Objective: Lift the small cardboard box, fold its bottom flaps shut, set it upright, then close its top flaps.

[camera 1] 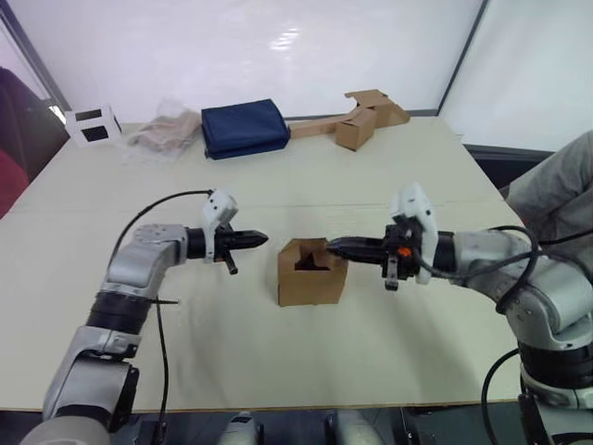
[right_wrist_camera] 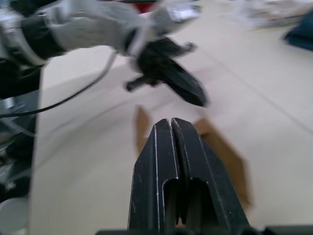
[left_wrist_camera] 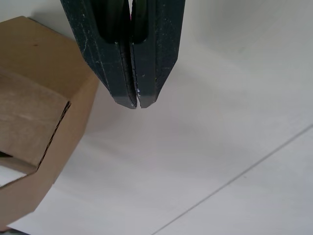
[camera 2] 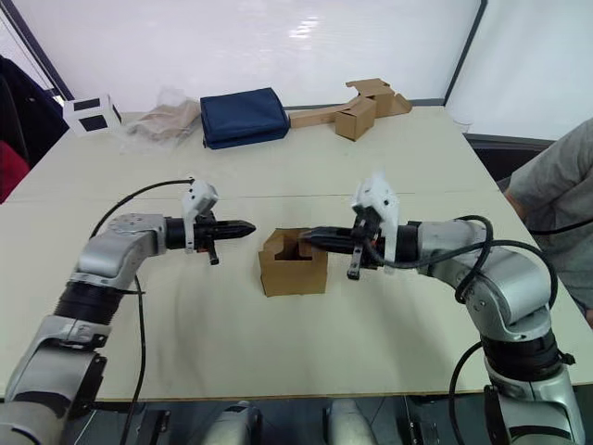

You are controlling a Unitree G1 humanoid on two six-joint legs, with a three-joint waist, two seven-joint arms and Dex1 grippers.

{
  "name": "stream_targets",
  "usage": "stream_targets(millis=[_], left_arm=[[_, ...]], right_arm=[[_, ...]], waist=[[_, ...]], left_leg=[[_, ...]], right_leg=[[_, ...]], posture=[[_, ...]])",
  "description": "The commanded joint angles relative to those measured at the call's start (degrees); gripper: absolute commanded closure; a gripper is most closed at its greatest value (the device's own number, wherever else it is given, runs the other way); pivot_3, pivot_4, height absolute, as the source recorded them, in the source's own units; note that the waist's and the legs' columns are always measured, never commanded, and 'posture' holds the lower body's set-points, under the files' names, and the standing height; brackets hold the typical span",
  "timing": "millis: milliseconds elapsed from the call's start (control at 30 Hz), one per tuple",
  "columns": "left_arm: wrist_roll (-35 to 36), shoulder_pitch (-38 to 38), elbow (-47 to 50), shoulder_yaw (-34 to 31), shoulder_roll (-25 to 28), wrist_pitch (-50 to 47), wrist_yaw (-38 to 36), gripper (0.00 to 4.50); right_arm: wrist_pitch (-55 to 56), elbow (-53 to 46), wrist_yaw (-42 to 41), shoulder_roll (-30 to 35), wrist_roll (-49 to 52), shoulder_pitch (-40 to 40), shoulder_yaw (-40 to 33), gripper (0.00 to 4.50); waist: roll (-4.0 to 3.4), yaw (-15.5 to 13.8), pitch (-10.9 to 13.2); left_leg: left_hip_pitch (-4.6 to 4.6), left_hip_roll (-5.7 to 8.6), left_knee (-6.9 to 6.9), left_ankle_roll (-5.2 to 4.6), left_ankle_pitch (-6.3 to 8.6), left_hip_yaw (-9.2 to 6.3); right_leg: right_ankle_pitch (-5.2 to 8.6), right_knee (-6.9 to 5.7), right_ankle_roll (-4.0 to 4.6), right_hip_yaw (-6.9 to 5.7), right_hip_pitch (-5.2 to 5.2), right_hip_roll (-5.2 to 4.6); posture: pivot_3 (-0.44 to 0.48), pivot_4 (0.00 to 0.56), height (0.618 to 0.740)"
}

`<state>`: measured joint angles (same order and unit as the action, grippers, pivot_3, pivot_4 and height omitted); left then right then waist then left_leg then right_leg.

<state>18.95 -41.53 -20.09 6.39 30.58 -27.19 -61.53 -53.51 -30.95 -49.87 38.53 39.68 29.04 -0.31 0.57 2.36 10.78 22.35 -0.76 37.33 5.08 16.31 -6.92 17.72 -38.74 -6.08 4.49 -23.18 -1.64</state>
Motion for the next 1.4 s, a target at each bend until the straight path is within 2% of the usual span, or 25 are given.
stream_targets(millis=[33, 300, 767, 1100, 1400], left_arm=[[-1.1, -2.47, -3.51, 0.55, -1.67, 2.81, -1.83, 4.45], [-2.52, -4.44, -10.88, 1.27, -5.61, 5.37, -5.21, 4.45], [-3.08, -4.03, -10.66, 0.59, -7.03, 5.5, -5.57, 4.45], [-2.92, -2.82, -8.85, 0.19, -6.75, 5.04, -5.04, 4.45], [-3.1, -3.42, -9.73, 0.03, -7.5, 5.93, -4.19, 4.45]], right_arm=[[1.1, -3.7, 0.6, 1.37, -1.14, -1.28, 3.05, 4.5], [5.77, -2.57, 2.13, 2.45, -7.24, -2.24, 8.09, 4.5], [12.11, 6.05, 2.13, -1.23, -15.6, -0.11, 14.8, 4.5], [12.23, 8.03, 1.31, -3.79, -15.65, -0.21, 14.87, 4.5], [7.43, 2.72, -0.51, -2.64, -8.17, 0.76, 8.59, 4.5]], waist=[[0.0, 0.03, 0.0], [0.0, 0.23, 0.0], [0.0, 0.21, 0.0], [0.0, 0.2, 0.0], [0.0, 0.18, 0.0]], left_leg=[[0.01, 0.01, 0.0, 0.0, 0.0, 0.0], [0.01, 0.0, -0.02, 0.0, 0.0, 0.0], [0.01, 0.0, -0.01, 0.0, 0.0, -0.01], [0.01, 0.0, 0.0, 0.0, 0.0, -0.02], [0.01, 0.01, 0.0, 0.0, 0.0, -0.03]], right_leg=[[0.0, 0.0, 0.0, 0.0, 0.0, -0.01], [0.0, -0.01, 0.0, 0.0, -0.04, 0.02], [0.0, -0.01, 0.0, 0.0, -0.04, 0.01], [0.0, -0.02, 0.0, 0.0, -0.04, 0.0], [0.0, -0.02, 0.0, 0.0, -0.03, 0.0]], posture=[[0.0, 0.15, 0.74], [0.0, 0.15, 0.74], [0.0, 0.15, 0.74], [0.0, 0.15, 0.74], [0.0, 0.15, 0.74]])
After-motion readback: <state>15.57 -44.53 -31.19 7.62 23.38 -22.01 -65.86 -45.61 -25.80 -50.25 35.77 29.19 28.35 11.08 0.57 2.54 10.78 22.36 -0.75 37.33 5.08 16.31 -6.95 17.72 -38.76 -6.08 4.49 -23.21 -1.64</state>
